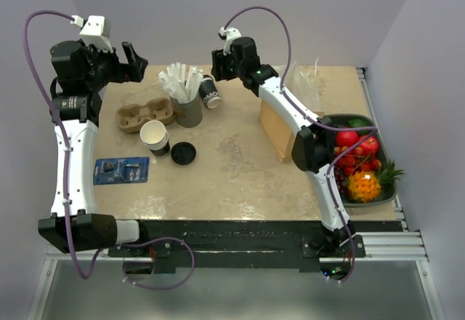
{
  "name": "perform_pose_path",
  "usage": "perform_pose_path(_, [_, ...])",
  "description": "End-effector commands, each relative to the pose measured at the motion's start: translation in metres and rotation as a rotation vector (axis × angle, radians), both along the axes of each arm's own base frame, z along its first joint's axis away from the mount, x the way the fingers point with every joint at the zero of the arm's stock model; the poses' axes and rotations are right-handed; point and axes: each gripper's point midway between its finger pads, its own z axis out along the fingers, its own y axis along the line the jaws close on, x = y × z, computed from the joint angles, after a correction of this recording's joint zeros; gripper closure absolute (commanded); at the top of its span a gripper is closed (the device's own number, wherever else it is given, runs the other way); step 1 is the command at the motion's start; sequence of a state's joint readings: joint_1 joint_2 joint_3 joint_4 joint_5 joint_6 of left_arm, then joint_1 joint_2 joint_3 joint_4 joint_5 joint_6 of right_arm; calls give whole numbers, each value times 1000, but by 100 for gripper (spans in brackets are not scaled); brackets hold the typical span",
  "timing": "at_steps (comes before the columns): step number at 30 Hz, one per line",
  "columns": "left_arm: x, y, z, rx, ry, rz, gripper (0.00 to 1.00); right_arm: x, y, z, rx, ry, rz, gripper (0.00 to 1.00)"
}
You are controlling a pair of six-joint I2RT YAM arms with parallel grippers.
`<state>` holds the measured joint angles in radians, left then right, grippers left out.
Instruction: Pack the takeout coffee
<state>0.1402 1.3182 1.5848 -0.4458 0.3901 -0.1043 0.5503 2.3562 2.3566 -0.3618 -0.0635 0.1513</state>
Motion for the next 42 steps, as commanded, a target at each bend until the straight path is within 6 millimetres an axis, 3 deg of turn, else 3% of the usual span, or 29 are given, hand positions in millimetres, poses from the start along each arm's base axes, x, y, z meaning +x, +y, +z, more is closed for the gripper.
perform_pose_path(1, [-6,2,-4,-14,12,3,2,15,5,-2,-58,-96,-68,39])
perform_pose_path(7, [-10,4,-12,-23,22,8,2,13,24,3,-67,-155,-67,32])
perform_pose_path(12, [-11,5,-17,-28,40,3,2,12,22,-45,-132,-71,-86,17])
perform_pose_path(15, [-9,4,-20,-48,55,-2,2,11,22,-67,-164,-41,-77,15])
perform_pose_path(21, [-10,4,-22,-44,63,-6,2,17,24,-83,-165,-34,-79,12])
perform_pose_path(29, [-5,8,-33,-44,89,2,2,19,29,-119,-120,41,-36,9])
perform_pose_path(42, [1,13,-43,-29,115,5,2,21,42,-140,-43,80,9,7])
